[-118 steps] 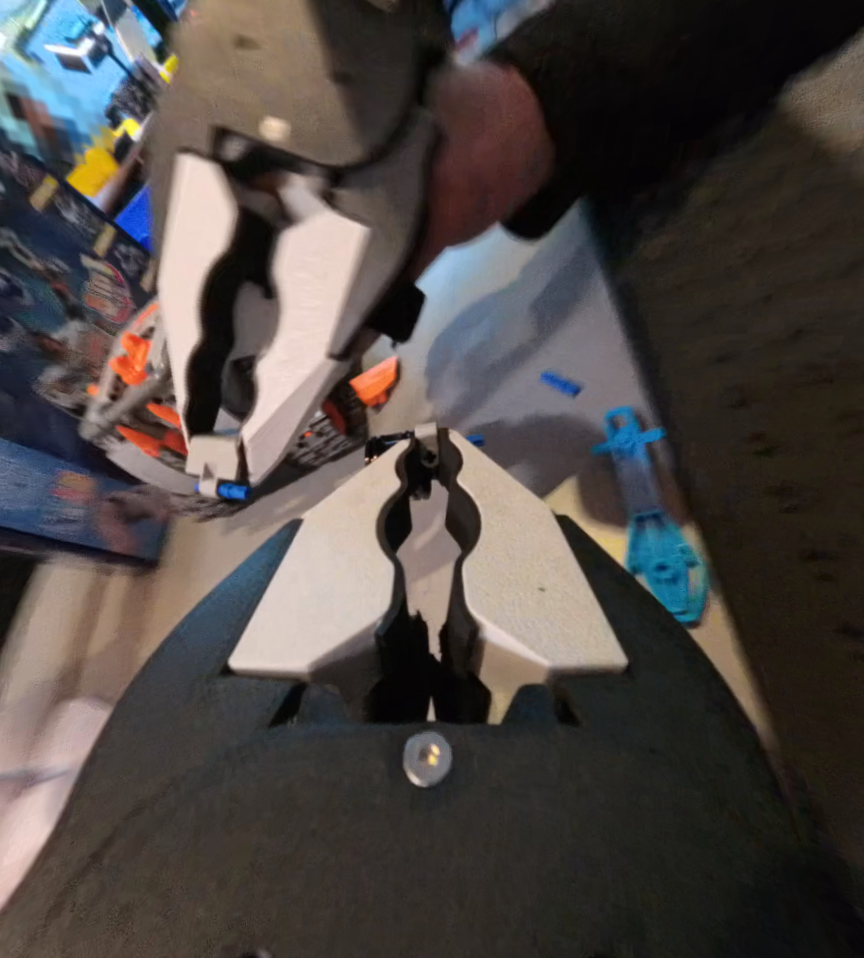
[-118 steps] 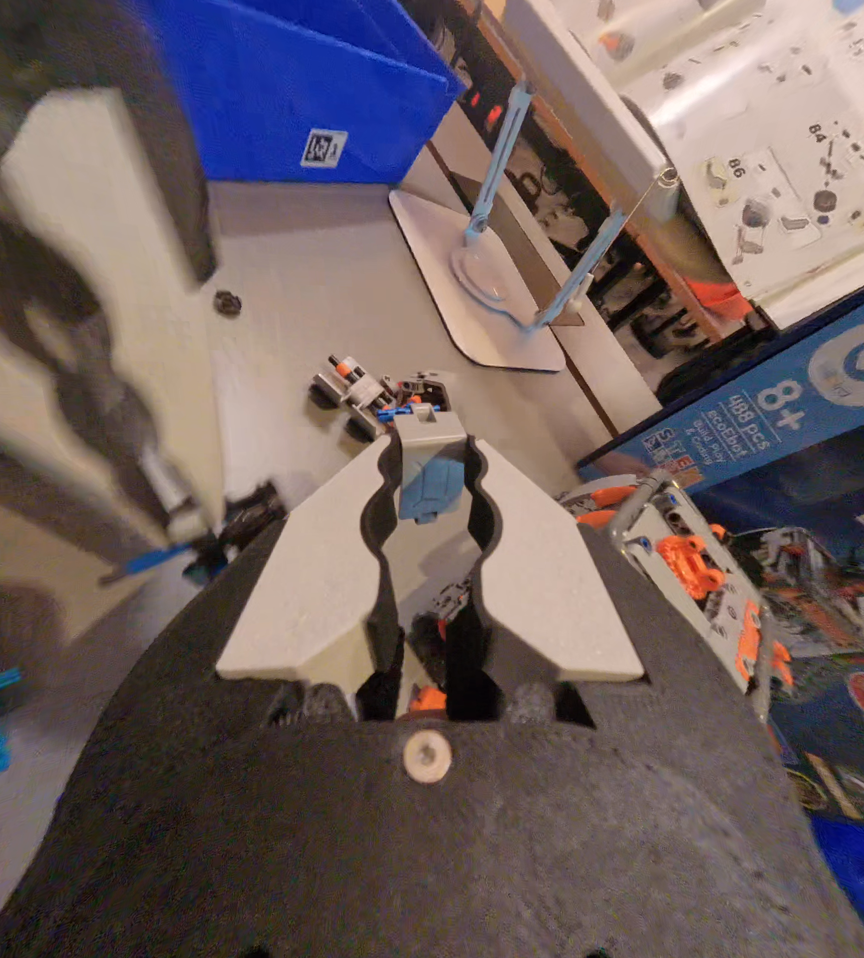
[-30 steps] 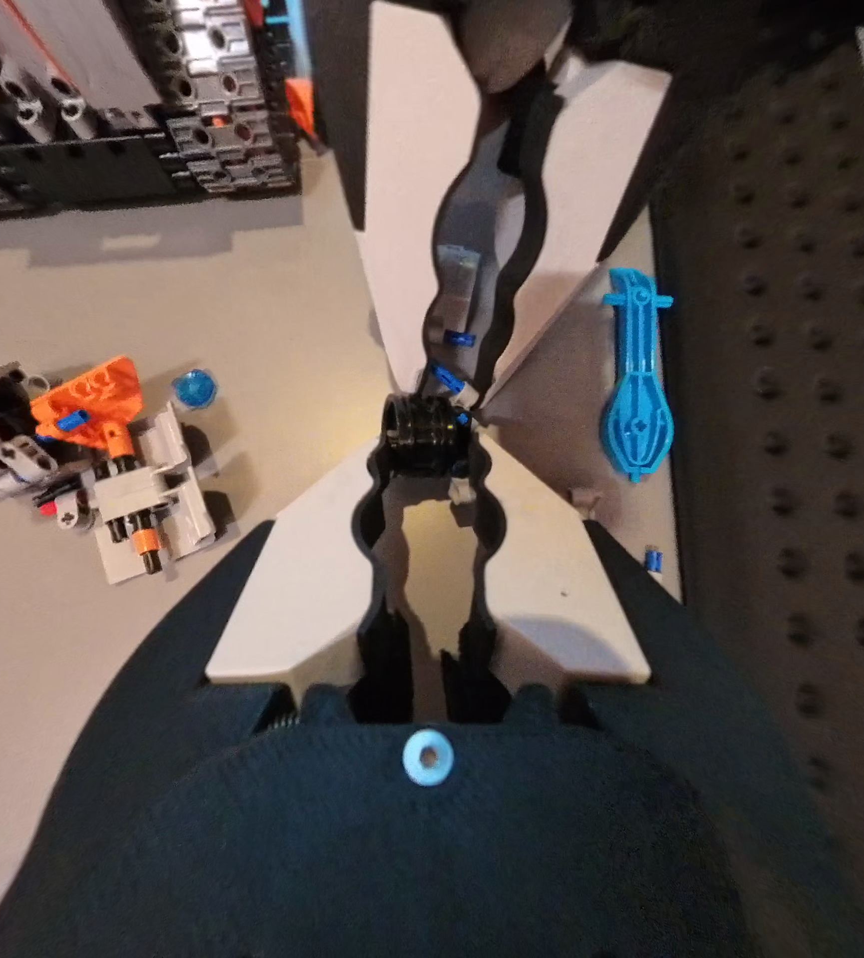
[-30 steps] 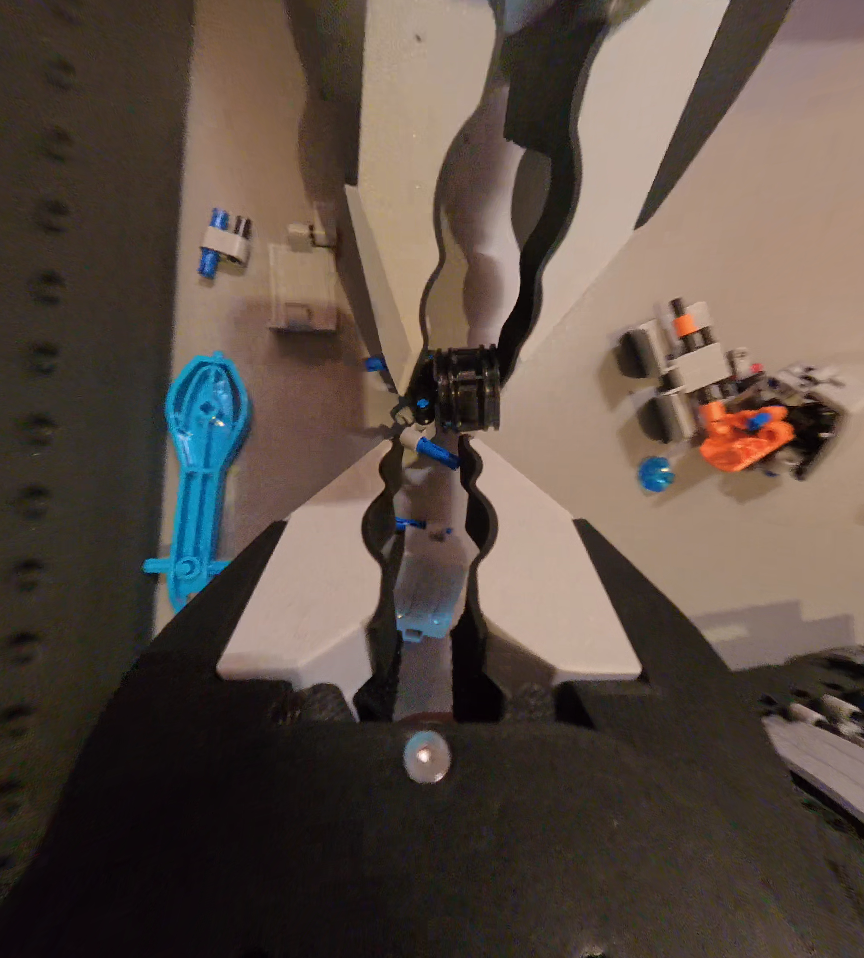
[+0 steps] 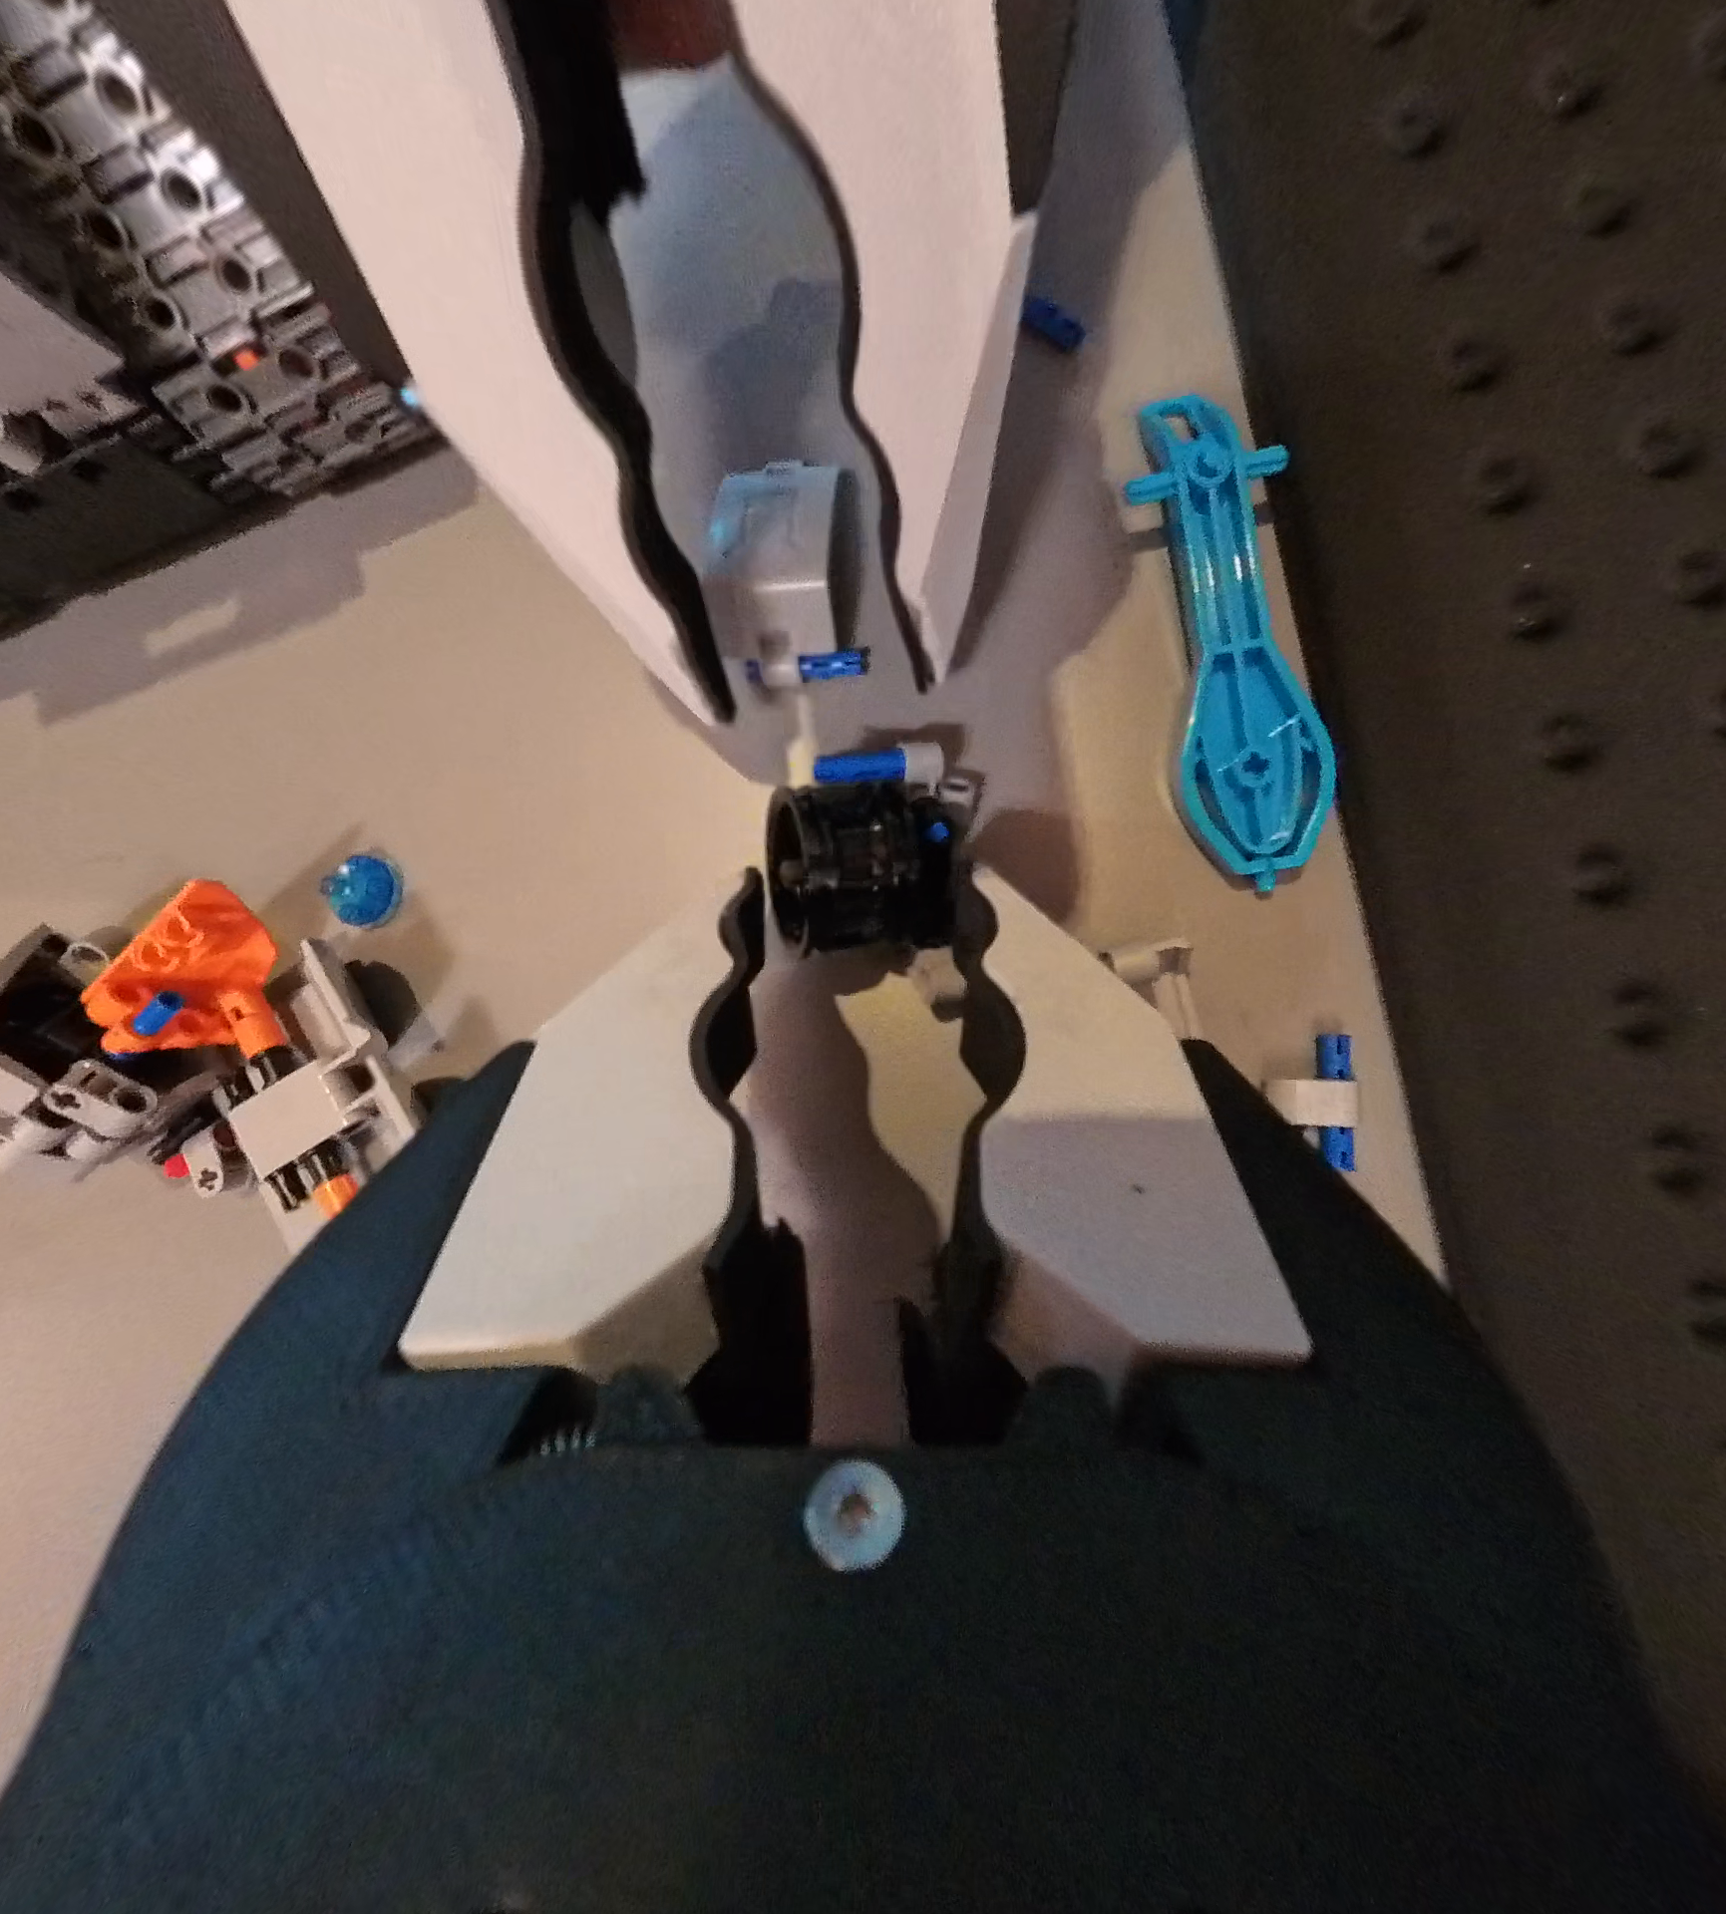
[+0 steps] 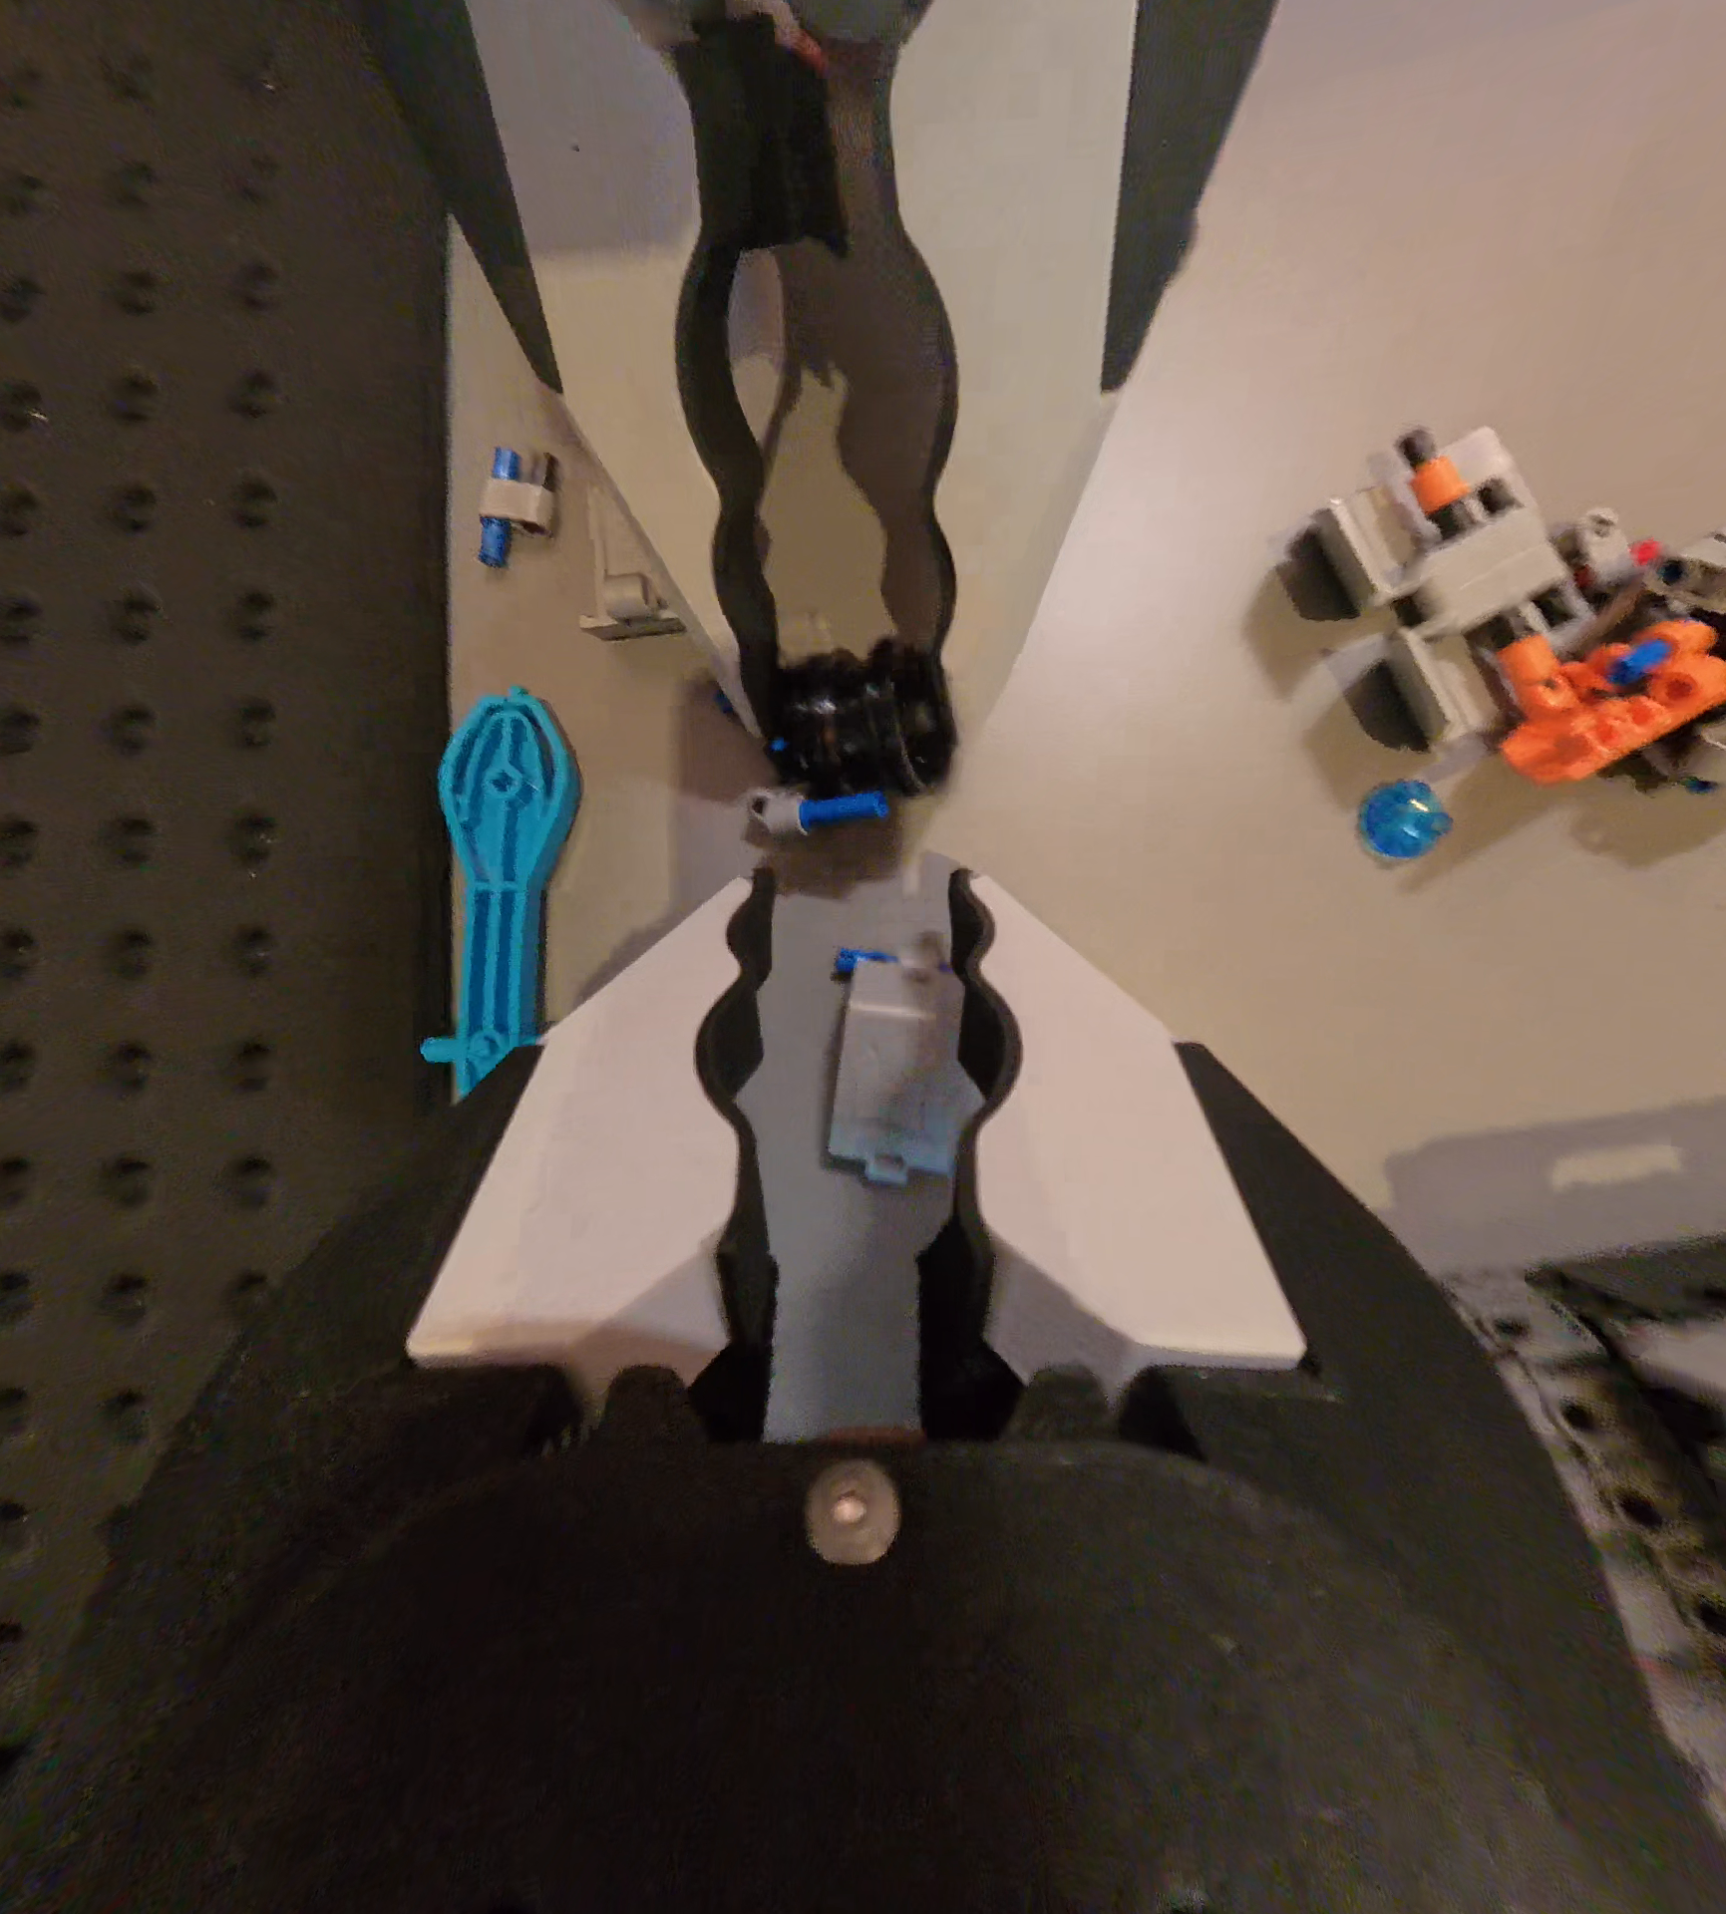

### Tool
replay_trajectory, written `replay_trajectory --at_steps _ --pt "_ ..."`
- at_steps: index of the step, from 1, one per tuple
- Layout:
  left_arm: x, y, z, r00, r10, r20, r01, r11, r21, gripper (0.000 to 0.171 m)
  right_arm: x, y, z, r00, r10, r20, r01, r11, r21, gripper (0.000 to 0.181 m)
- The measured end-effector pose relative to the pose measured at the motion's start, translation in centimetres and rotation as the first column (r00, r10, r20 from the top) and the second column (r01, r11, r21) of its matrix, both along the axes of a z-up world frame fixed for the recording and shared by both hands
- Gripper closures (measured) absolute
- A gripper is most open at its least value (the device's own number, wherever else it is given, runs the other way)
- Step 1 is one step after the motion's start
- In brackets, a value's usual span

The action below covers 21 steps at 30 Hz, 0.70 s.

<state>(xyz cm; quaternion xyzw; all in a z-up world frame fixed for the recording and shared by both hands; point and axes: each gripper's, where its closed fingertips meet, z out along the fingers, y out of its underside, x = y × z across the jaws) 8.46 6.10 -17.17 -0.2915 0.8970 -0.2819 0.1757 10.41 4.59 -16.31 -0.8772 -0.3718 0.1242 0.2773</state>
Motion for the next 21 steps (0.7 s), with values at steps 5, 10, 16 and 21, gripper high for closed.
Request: replay_trajectory --at_steps 5,10,16,21 --pt "-0.2 0.6 -0.4 0.997 0.041 -0.071 -0.045 0.997 -0.058 0.123 2.9 -1.2 0.6 0.991 -0.089 0.104 0.084 0.995 0.048 0.14" --pt "-0.2 1.1 -0.1 0.994 0.066 -0.088 -0.075 0.993 -0.095 0.113 3.5 -1.6 0.1 0.985 -0.115 0.13 0.111 0.993 0.037 0.135" --pt "-0.4 1.3 1.5 0.995 0.084 -0.055 -0.09 0.99 -0.106 0.11 3.5 -1.5 -0.8 0.986 -0.104 0.133 0.104 0.995 0.007 0.16" --pt "0.0 1.8 4.2 0.992 0.123 0.041 -0.116 0.983 -0.145 0.118 2.3 0.0 2.5 0.992 -0.086 0.093 0.069 0.983 0.171 0.159"
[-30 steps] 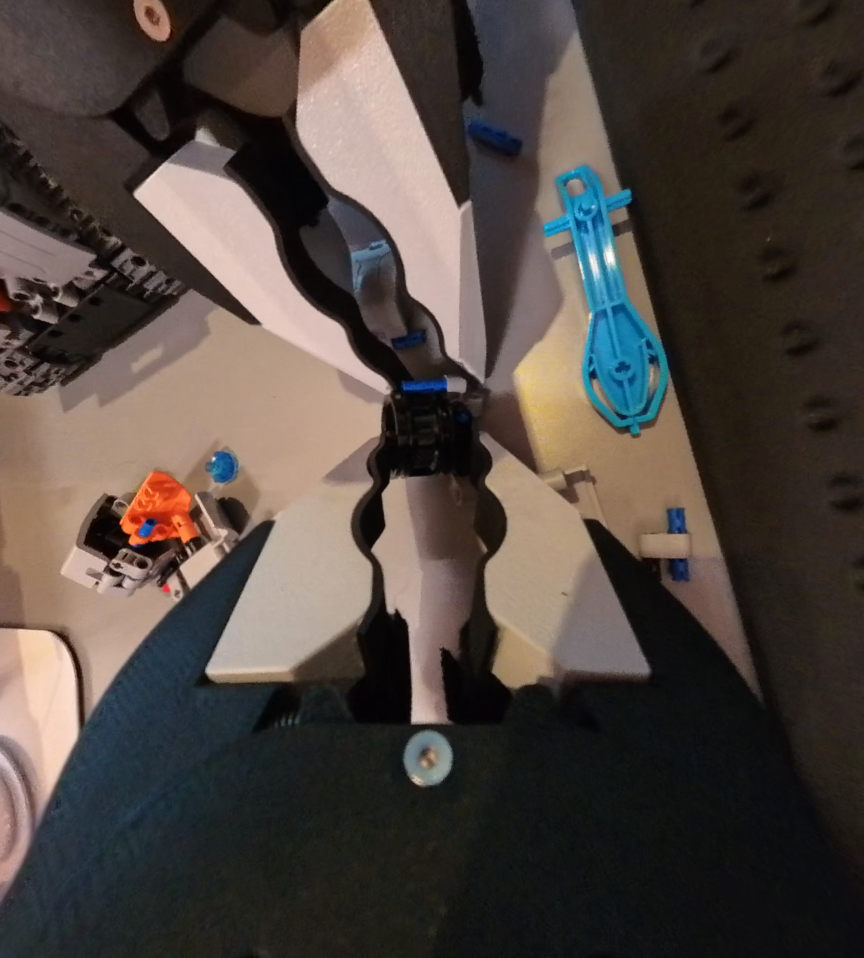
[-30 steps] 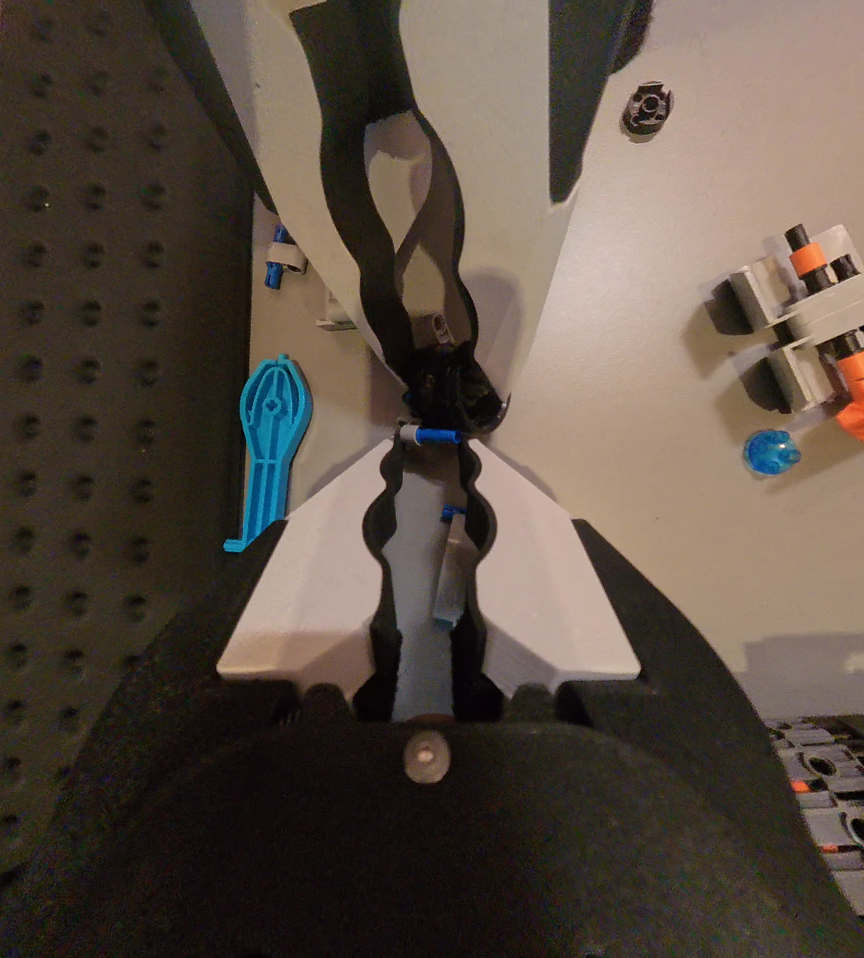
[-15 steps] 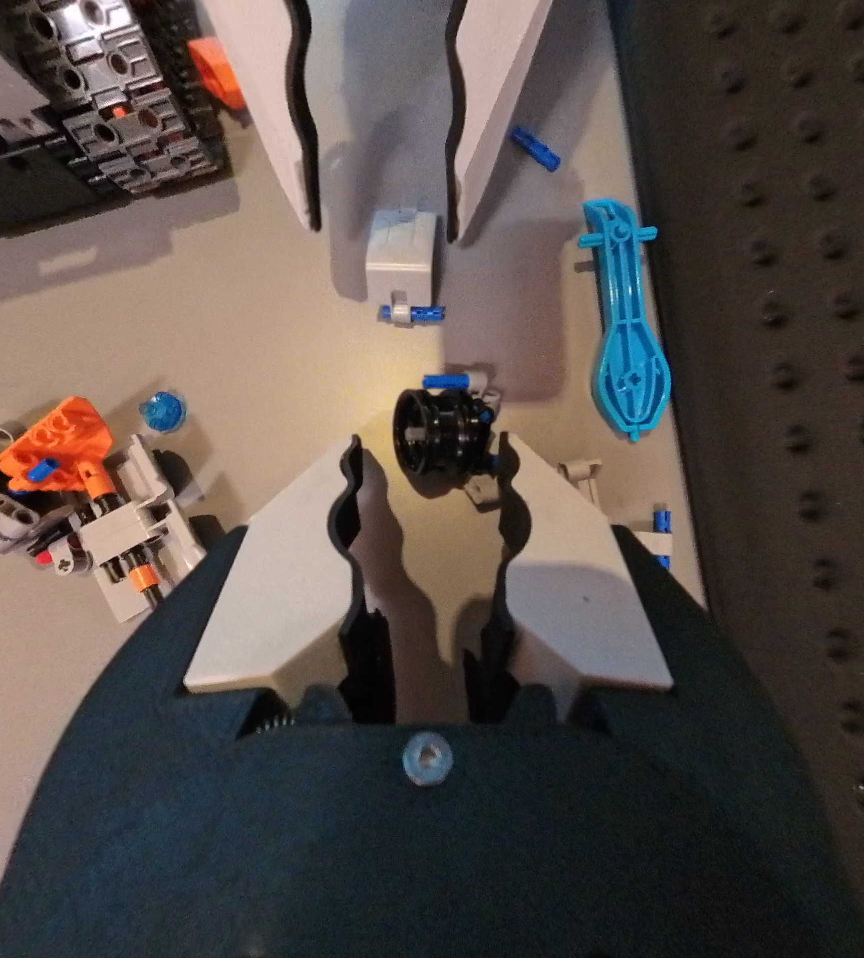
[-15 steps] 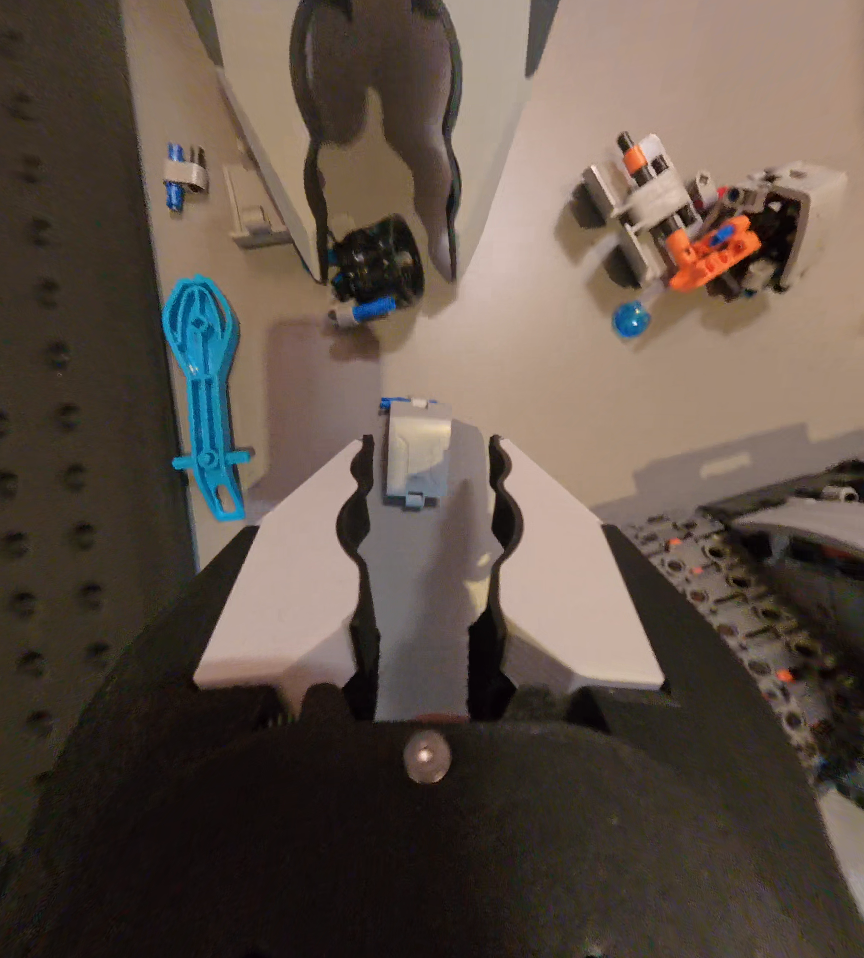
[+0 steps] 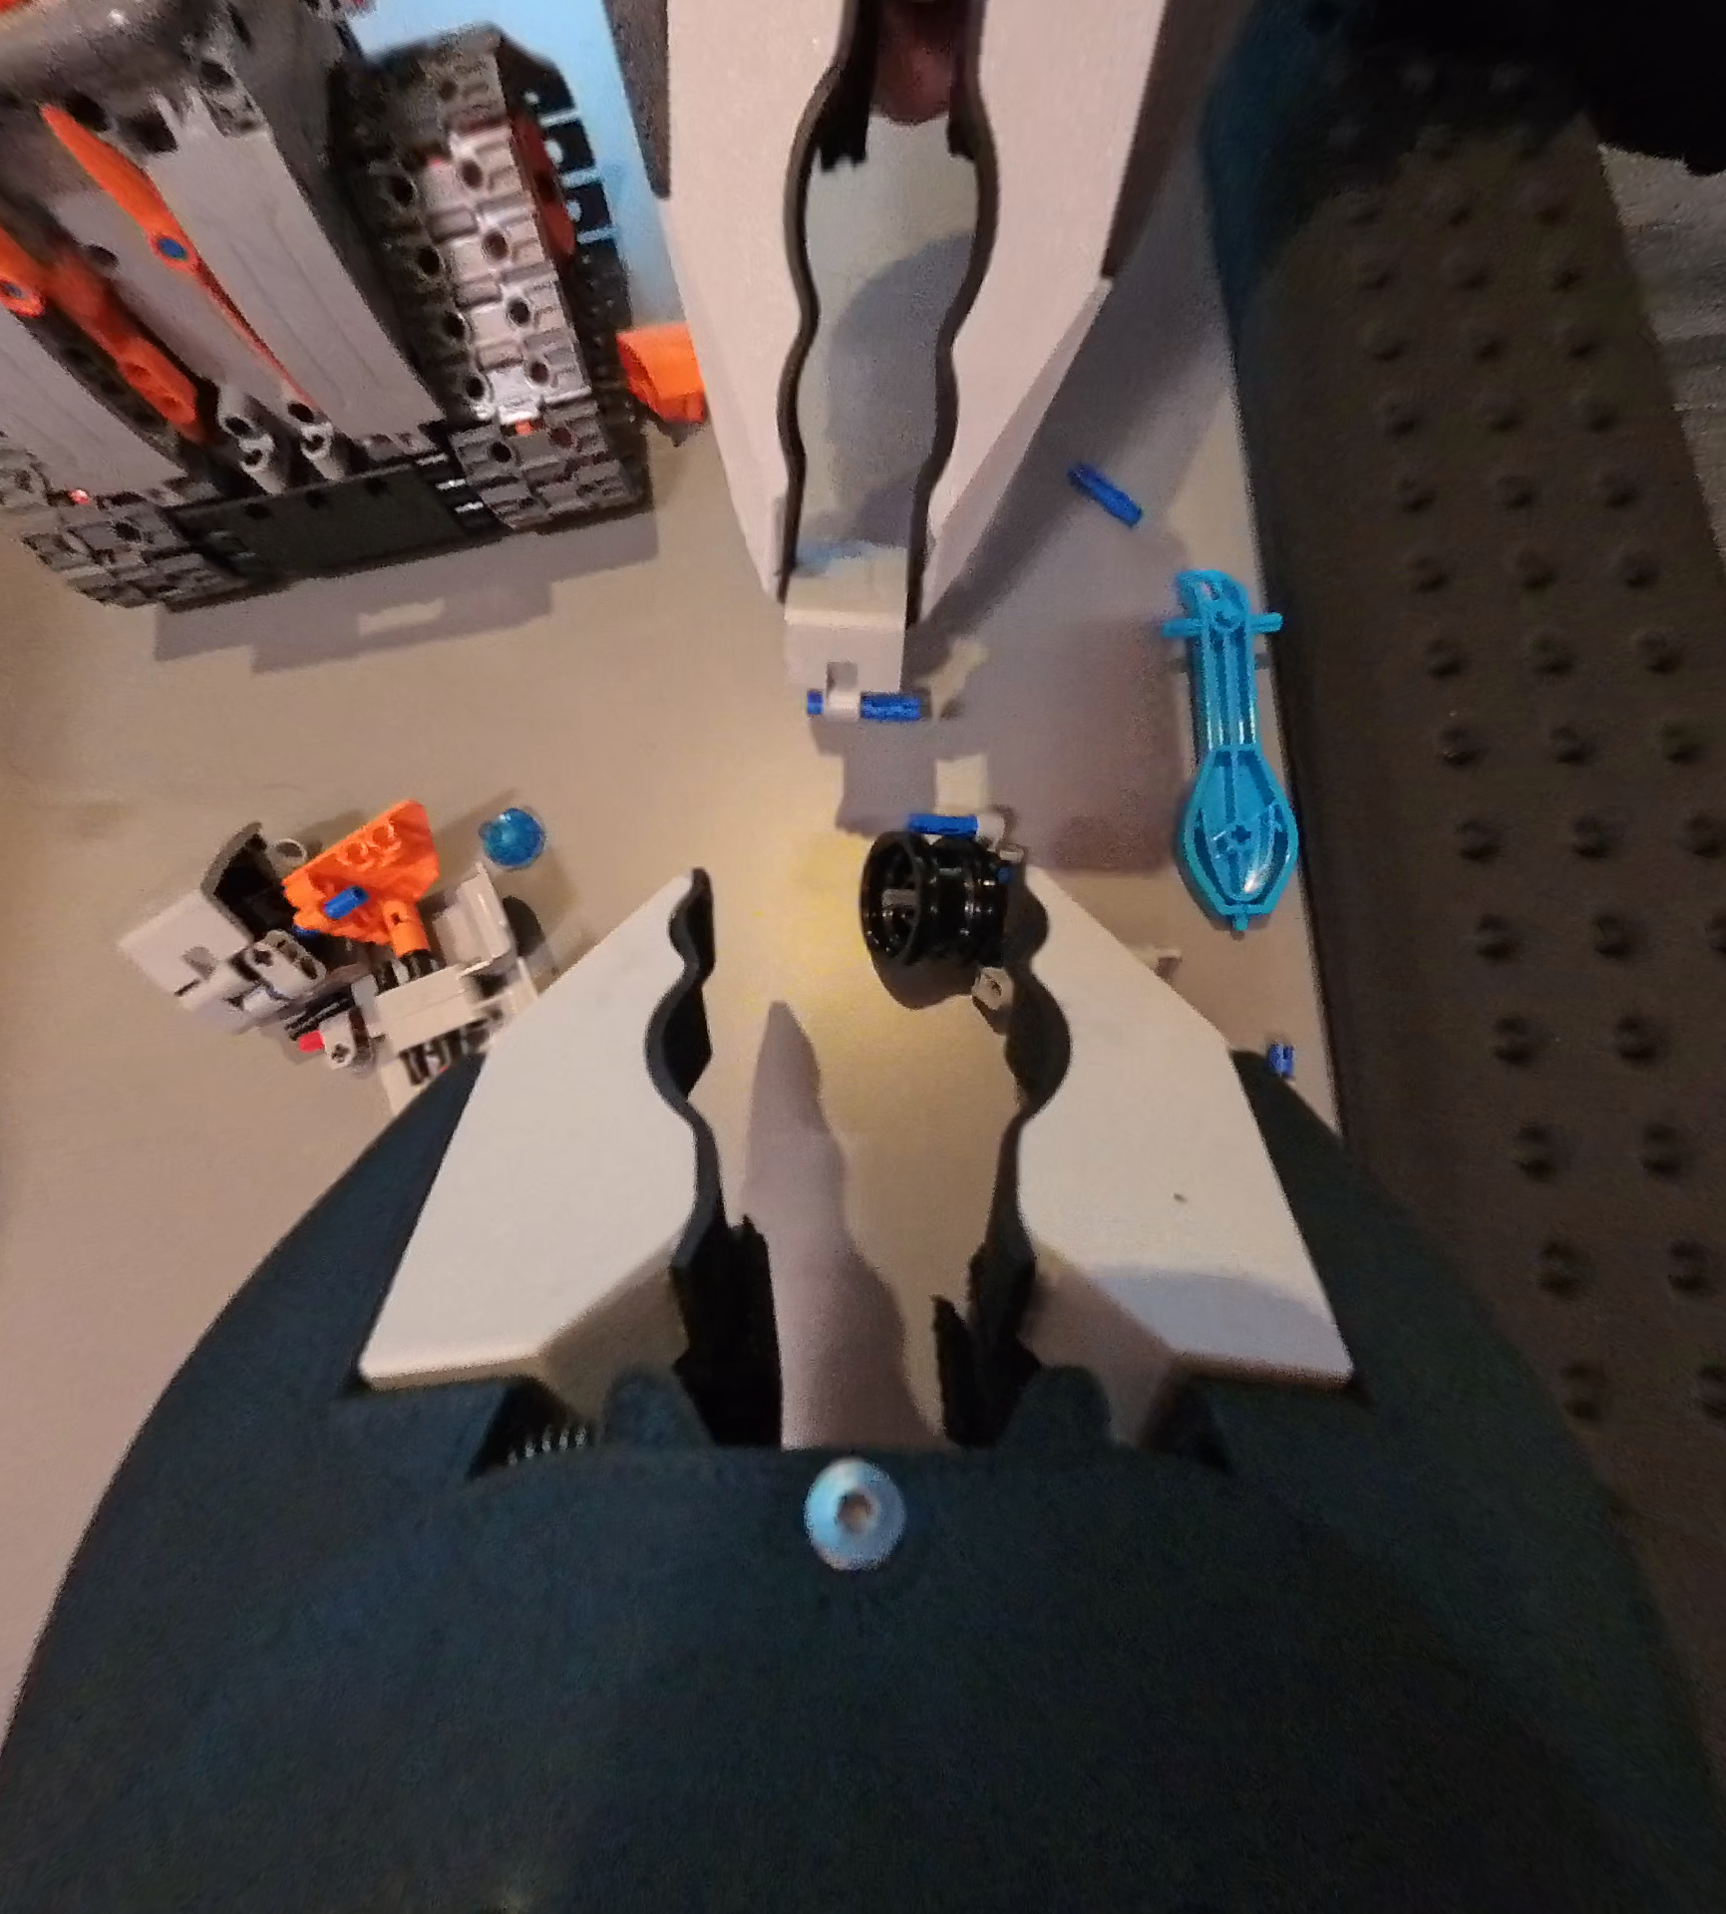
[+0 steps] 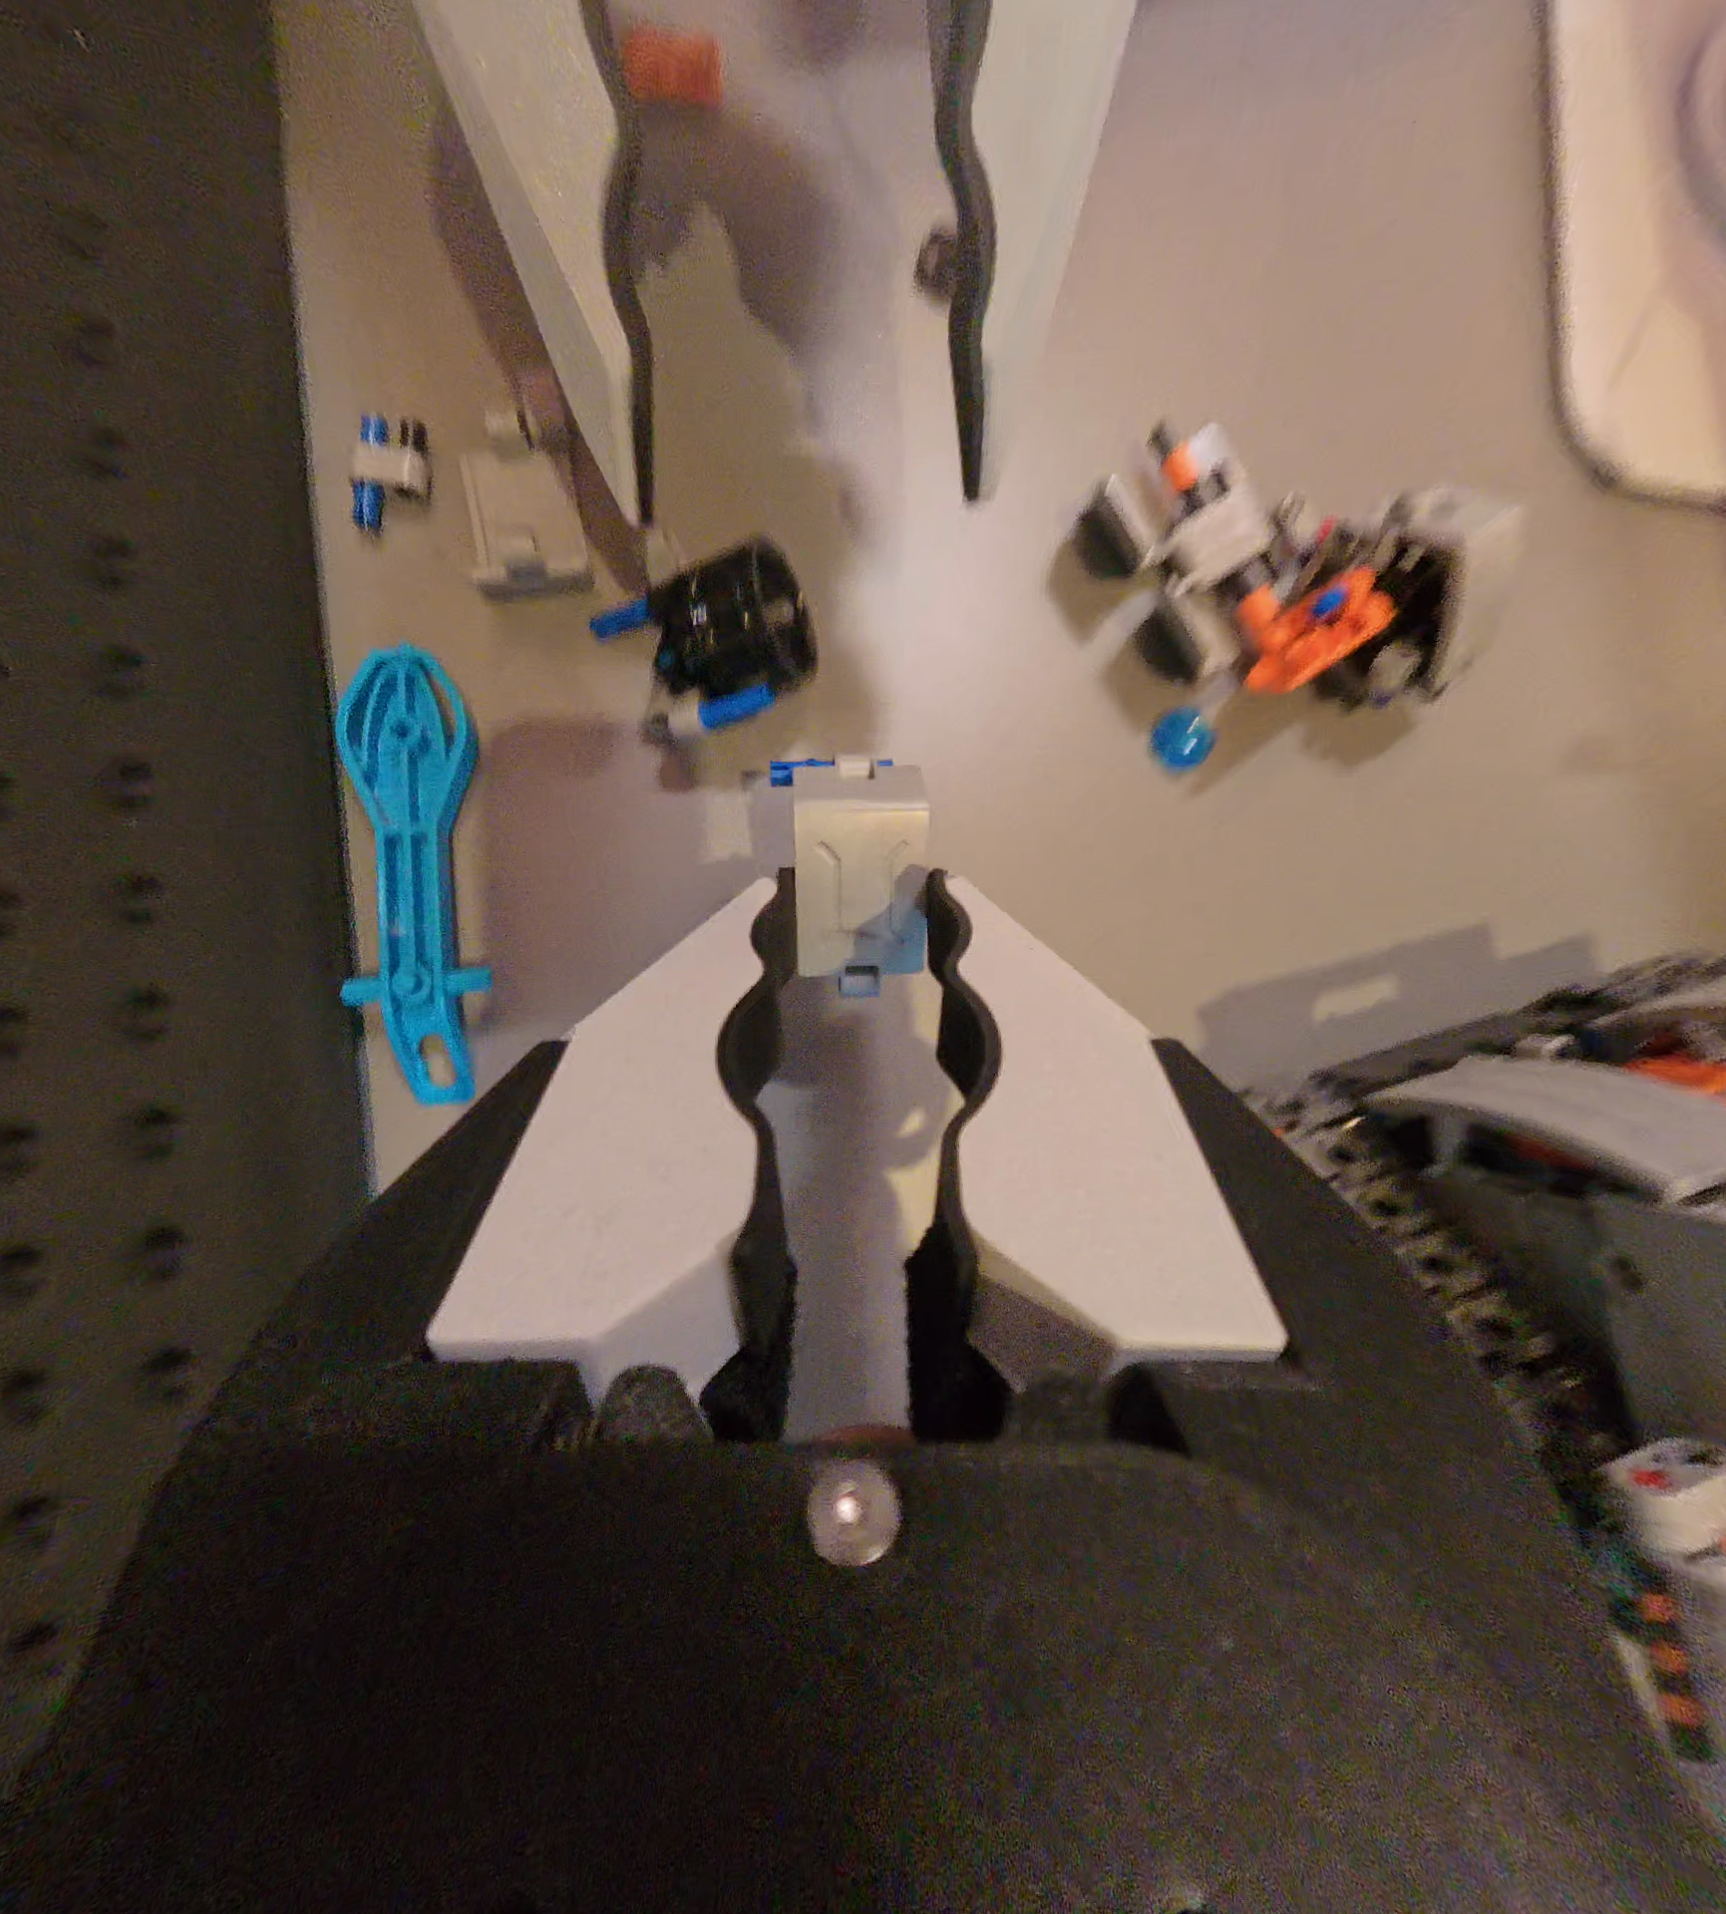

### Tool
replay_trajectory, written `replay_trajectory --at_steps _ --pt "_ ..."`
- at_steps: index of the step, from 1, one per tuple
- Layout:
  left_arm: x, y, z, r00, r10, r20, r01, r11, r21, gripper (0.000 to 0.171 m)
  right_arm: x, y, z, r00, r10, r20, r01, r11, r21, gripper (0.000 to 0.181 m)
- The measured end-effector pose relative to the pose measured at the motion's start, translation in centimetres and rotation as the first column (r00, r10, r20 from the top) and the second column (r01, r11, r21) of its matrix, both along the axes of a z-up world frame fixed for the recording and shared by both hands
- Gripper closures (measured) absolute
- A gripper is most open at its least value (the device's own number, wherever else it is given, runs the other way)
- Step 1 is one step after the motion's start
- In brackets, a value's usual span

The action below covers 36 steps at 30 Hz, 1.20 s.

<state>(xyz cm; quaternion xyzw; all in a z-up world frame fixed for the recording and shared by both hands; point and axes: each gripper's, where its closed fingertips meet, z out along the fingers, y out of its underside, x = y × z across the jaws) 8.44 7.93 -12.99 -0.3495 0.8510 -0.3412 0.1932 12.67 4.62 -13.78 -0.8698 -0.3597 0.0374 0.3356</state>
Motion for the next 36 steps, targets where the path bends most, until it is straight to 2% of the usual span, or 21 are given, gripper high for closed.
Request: replay_trajectory --at_steps 5,8,11,13,18,20,21,25,27,33,36 --pt "0.3 -0.4 2.0 0.996 0.002 0.093 0.001 0.999 -0.04 0.127 -3.0 1.9 1.9 0.977 0.112 0.179 -0.147 0.97 0.195 0.159" --pt "0.1 -1.0 2.9 0.994 -0.012 0.108 0.023 0.995 -0.097 0.136 -3.3 2.8 2.1 0.936 0.101 0.338 -0.193 0.948 0.252 0.159" --pt "-0.3 -1.3 2.1 0.998 -0.035 0.056 0.041 0.994 -0.105 0.15 -4.4 3.1 2.3 0.926 0.111 0.361 -0.225 0.93 0.291 0.159" --pt "-0.3 -1.3 1.5 0.999 -0.029 0.034 0.033 0.994 -0.106 0.151 -4.7 3.3 2.2 0.919 0.114 0.377 -0.237 0.924 0.3 0.159" --pt "-0.3 -1.2 0.7 1.0 -0.024 -0.006 0.023 0.987 -0.157 0.153 -4.6 3.4 1.6 0.921 0.123 0.37 -0.241 0.925 0.294 0.158" --pt "-0.3 -1.0 0.4 1.0 -0.019 -0.016 0.016 0.985 -0.171 0.156 -4.6 3.4 1.7 0.949 0.117 0.291 -0.205 0.934 0.294 0.154" --pt "-0.2 -0.7 0.2 1.0 -0.006 -0.02 0.002 0.985 -0.171 0.17 -4.3 3.3 1.7 0.963 0.112 0.246 -0.182 0.942 0.283 0.15" --pt "-0.6 -0.8 0.0 0.999 -0.017 -0.04 0.008 0.977 -0.212 0.171 -2.6 2.5 1.8 0.991 0.074 0.112 -0.101 0.962 0.254 0.141" --pt "-0.6 -0.8 -0.2 0.998 -0.014 -0.059 0.001 0.977 -0.215 0.171 -2.2 2.0 1.4 0.992 0.078 0.099 -0.099 0.967 0.233 0.14" --pt "-2.1 -0.5 -0.6 0.976 -0.063 -0.209 0.021 0.98 -0.196 0.171 -2.8 1.3 -0.2 0.987 0.129 0.097 -0.144 0.976 0.162 0.141" --pt "-3.5 -0.8 -1.2 0.927 -0.11 -0.358 0.026 0.973 -0.23 0.171 -3.8 1.7 0.8 0.98 0.16 0.115 -0.183 0.954 0.237 0.136"
